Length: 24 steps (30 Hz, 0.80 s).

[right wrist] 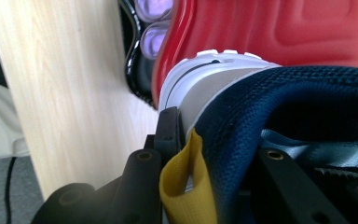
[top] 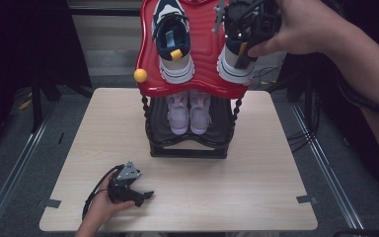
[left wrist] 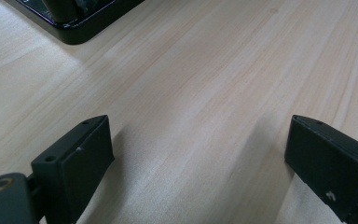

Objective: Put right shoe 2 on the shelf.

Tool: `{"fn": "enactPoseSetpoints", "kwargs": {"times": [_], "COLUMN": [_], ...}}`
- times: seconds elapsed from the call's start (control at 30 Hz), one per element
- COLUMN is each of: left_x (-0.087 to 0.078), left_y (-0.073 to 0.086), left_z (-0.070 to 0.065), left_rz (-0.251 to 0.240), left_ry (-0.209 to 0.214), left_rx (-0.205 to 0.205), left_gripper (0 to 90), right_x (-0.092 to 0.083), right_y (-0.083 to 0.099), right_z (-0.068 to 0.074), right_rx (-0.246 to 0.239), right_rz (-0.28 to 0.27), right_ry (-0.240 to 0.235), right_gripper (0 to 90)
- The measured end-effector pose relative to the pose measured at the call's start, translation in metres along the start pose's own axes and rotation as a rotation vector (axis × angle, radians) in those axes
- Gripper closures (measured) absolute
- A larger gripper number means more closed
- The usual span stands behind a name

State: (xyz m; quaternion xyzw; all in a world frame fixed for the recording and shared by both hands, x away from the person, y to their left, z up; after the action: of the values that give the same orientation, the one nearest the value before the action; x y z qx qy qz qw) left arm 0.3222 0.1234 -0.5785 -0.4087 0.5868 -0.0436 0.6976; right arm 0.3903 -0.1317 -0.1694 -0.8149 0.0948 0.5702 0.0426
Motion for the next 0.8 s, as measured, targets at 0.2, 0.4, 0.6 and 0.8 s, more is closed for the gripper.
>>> {"fn": "enactPoseSetpoints", "kwargs": {"times": [0.2,0.4,0.6,0.8], "left_x": [0.0,0.0,0.0,0.0], "left_y": [0.0,0.0,0.0,0.0], "left_z": [0.0,0.0,0.0,0.0], "left_rz": [0.0,0.003,0.003,0.002], "left_ry": [0.001,0.0,0.0,0.001], "left_rx": [0.0,0.004,0.004,0.003], "left_gripper": [7.1,7.1,7.1,7.1], "right_x": [0.008,0.019,0.029,0.038], "right_y": [-0.013,-0.023,-0.028,-0.036], "right_z": [-0.006,-0.012,-0.015,-0.014], "right_rx": [-0.024,-0.059,-0.096,-0.152], "right_rz": [0.007,0.019,0.035,0.032], "right_ry": [0.0,0.024,0.049,0.065], "right_gripper": [71.2,71.2,71.1,71.1]}}
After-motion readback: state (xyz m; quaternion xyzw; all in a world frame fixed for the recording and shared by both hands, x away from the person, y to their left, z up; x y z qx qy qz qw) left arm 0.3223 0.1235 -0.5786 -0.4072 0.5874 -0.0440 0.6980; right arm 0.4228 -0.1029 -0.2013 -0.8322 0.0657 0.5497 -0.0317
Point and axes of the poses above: each handheld gripper's, and its own axes: x roughly forward along the jaws, y roughly out of its underside, z roughly to its left, the point moved 10 cm from there along x, roughly forward along the jaws, and after that the axes turned 7 degrees about z, right-handed, at the moved point
